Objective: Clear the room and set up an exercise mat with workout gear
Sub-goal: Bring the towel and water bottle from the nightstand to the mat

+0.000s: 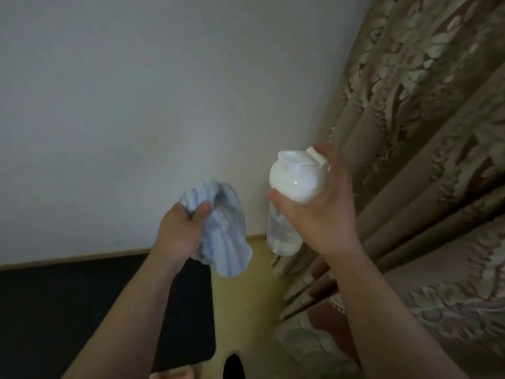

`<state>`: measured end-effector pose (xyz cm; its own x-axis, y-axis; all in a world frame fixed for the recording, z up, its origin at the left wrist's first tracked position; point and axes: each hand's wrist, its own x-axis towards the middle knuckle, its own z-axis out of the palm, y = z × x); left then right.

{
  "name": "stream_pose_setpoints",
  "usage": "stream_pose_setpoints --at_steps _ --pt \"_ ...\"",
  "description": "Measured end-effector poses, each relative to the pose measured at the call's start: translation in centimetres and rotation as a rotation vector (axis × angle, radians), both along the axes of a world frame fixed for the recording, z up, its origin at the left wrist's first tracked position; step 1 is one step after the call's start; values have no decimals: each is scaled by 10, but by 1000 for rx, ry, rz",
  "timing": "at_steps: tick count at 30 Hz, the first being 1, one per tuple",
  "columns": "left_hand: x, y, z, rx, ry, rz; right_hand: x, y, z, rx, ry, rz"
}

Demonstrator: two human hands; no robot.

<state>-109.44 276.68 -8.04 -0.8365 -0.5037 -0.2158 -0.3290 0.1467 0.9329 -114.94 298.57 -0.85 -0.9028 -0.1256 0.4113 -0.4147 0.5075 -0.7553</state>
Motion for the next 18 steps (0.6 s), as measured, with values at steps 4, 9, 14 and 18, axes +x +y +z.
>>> stream_pose_setpoints --at_steps 4,9,14,18 --pt "-27 -24 -21 72 -41 164 -48 -45 -10 41 -79 126" --pt "-37 -50 -28 51 -44 255 -84 -92 -25 79 -123 237" --pt "-34 -70 -52 -35 -122 380 -123 -134 -64 111 -213 367" --pt "-38 -72 -87 -58 -194 458 -156 -173 -115 101 -331 472"
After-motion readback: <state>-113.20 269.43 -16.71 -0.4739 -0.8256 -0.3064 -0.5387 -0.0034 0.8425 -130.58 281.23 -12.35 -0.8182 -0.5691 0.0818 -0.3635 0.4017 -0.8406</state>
